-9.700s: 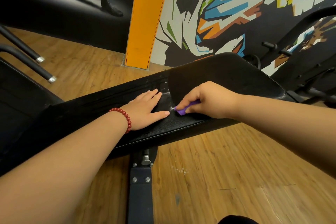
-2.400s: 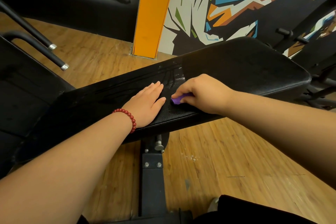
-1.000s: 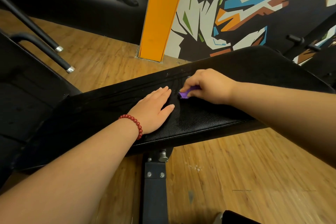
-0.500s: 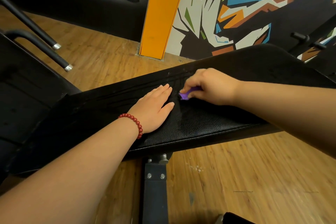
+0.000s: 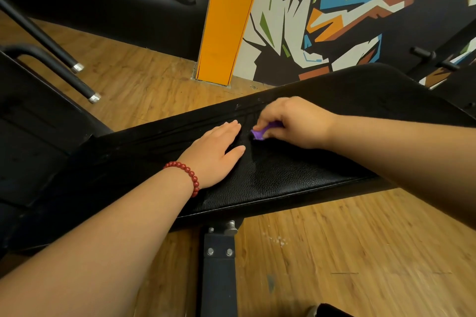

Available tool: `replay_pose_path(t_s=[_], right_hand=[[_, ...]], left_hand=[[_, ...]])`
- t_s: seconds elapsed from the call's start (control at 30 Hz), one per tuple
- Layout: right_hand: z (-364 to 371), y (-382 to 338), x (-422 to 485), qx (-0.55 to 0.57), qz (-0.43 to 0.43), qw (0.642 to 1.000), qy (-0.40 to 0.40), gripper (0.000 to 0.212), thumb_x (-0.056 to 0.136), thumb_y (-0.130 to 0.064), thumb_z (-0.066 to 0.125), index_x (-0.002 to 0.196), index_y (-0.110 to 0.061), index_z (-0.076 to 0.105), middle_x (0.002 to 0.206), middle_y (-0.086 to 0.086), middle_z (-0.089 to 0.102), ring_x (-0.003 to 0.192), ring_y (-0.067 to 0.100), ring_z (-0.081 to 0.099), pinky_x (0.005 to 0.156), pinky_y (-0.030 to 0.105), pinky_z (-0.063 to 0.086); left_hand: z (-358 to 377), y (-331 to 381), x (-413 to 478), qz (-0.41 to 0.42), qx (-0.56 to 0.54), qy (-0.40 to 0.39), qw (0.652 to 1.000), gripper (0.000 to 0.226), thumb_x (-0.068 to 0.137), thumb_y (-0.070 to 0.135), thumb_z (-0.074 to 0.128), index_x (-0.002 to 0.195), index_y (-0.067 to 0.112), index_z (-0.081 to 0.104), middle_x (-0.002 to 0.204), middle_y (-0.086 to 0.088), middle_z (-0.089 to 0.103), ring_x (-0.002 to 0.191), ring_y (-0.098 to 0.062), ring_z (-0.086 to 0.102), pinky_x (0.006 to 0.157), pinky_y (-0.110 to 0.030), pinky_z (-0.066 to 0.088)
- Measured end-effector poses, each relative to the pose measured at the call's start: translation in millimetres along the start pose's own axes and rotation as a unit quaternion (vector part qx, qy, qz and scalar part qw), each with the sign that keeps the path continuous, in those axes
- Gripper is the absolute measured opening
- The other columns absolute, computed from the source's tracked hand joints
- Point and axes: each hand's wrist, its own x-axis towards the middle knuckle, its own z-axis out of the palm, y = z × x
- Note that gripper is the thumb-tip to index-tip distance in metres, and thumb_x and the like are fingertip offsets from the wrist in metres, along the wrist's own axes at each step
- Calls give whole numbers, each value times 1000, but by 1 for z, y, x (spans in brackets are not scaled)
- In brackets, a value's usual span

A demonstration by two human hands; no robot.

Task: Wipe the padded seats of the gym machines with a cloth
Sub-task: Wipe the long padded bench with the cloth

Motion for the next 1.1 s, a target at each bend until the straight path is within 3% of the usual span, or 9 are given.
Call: replay_pose_path(t_s=[0.13,0.27,0.37,0.53,0.63,0.73,0.87,1.1], right_hand=[[1,3,8,-5,26,1000,-1,20,87,-15,69,106,-15,70,107,0,62,99,14,56,87,21,39],[0,-7,-13,37,-40,998,-34,17,85,-16,72,102,-17,71,102,-5,63,94,4,54,85,14,41],[0,-2,-11,35,-71,996,-49,16,85,-16,73,100,-15,71,100,-4,62,93,8,56,86,19,43],[-5,23,25,-24,8,1000,-12,16,88,-15,69,103,-12,69,106,3,60,100,22,57,86,26,40],[-2,24,27,-20,42,999,-8,17,88,-16,68,105,-15,69,106,1,60,102,20,56,86,27,40],[-1,14,11,18,0,1000,-23,16,85,-17,72,102,-18,71,100,-6,58,97,15,57,86,26,42],[-2,11,4,34,-47,997,-43,15,84,-17,73,100,-16,71,100,2,63,93,15,58,85,26,44],[-5,29,45,-9,63,998,-19,18,90,-19,66,108,-16,68,115,2,62,102,13,53,86,22,36]], left_hand=[[-1,-1,1,1,4,1,1000,59,102,41,35,154,25,13,161,10,11,148,-10,5,121,-35,10],[0,-2,7,3,3,9,1000,58,102,40,36,154,25,15,161,10,12,148,-9,6,121,-36,11],[-1,-3,11,3,-4,10,1000,57,103,38,35,154,24,16,161,11,12,148,-10,6,121,-36,11],[-1,-3,12,2,-9,5,1000,55,104,37,33,154,26,15,161,11,11,148,-9,5,121,-34,10],[-2,-4,13,1,-4,3,1000,54,104,36,32,154,25,15,161,10,11,148,-10,6,122,-35,11],[-2,-5,15,0,1,5,1000,54,104,35,32,154,24,16,161,9,11,148,-11,7,121,-37,12],[0,-5,18,7,-2,11,1000,54,104,36,32,154,24,17,161,9,11,148,-11,6,122,-36,11],[2,-7,18,13,8,7,1000,54,104,37,29,154,23,16,162,8,10,148,-10,4,122,-35,8]])
